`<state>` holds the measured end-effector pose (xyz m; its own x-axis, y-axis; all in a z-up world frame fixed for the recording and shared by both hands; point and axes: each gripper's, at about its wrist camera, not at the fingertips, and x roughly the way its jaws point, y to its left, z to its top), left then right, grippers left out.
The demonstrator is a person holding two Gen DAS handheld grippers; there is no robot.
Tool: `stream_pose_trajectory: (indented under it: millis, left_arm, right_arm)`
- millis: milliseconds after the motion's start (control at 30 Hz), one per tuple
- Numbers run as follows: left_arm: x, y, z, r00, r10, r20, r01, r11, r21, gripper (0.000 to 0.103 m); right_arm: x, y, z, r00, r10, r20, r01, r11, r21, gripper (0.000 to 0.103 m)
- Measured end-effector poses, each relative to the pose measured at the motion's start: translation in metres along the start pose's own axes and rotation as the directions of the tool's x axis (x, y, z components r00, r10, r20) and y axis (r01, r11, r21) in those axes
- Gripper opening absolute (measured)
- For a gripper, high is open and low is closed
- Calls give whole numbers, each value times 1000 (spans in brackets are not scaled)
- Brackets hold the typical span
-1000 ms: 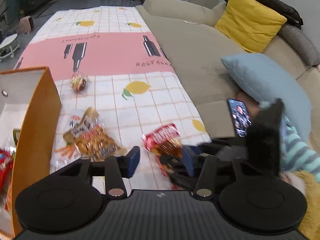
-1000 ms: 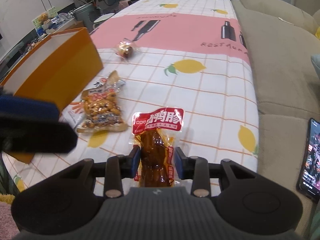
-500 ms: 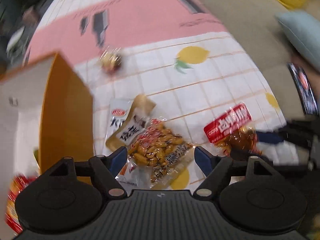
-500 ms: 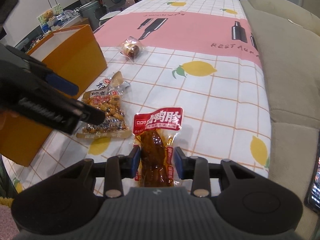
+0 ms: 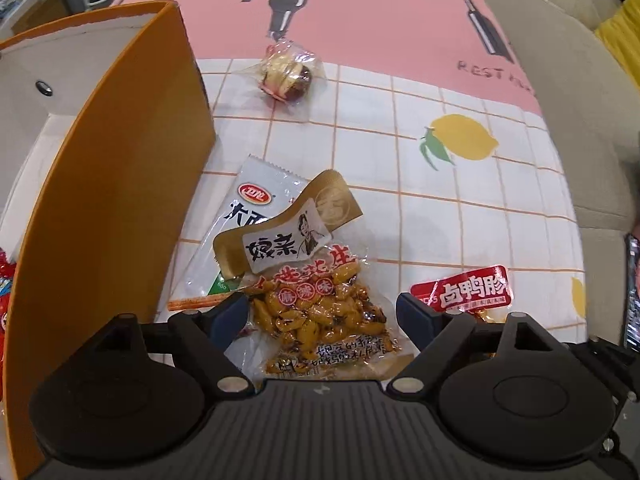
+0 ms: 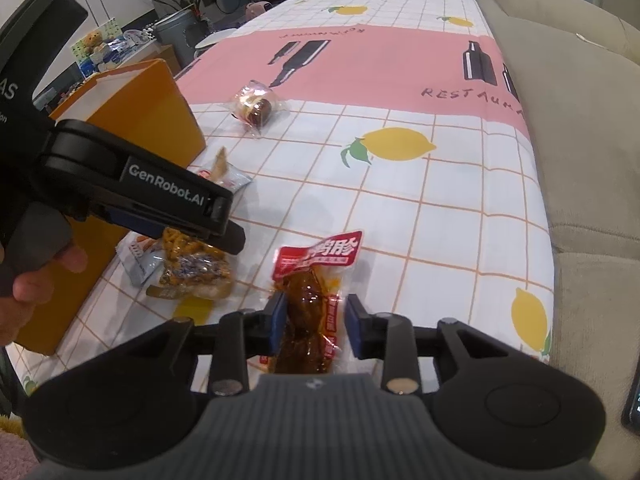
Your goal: Organize snacks
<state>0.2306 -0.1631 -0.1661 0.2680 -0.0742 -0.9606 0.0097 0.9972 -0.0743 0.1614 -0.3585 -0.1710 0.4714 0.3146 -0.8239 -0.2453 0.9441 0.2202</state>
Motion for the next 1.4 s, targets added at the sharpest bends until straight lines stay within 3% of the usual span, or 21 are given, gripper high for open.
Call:
stream_pose_trajectory:
  millis: [167,333,400,533,667,700,733,1100,1133,1267,1400]
  left_arm:
    - [11,-4,-4,996,82,-33,-82,996,-18,103]
    - [12,-6,-12,995,103,-10,-103,994,-26,103]
    - [10,-8,-16,993,119,6,-119,993,-16,97]
    - [8,-12,-23,993,113,26,-113,994,1,90]
    - [3,-11,-26,996,87,30,-87,996,2,88]
    - [2,-10,-28,996,80,28,-80,997,0,88]
    - [1,-9,-29,997,73,26,-73,997,-4,87]
    - [-45,-10,-48,996,-44,78,45,999,-14,87]
    - [-51,-11,-49,995,-55,84,56,998,-12,87]
    - [-75,-16,-53,990,-84,117,83,996,10,87]
    - [-98,-19,-56,984,-108,145,103,994,41,87]
  right_arm:
    - [8,-1,-1,1000,1,-31,-1,1000,0,40]
    - [9,6,-4,1000,-2,-27,1,999,-46,59]
    - [11,10,-4,1000,-11,-28,9,998,-65,67]
    - [13,20,-7,999,-49,-25,45,990,-134,68]
    - [13,28,-12,995,-97,-16,92,975,-204,53]
    - [11,26,-11,995,-99,-13,95,978,-186,42]
    - [9,22,-9,996,-94,-12,90,982,-163,39]
    - [-9,16,-9,998,-65,-19,64,995,-71,31]
    - [-13,15,-10,998,-66,-14,65,996,-64,21]
    - [-25,8,-11,999,-32,5,32,999,1,5]
    - [-36,9,-13,999,-28,33,28,1000,9,4]
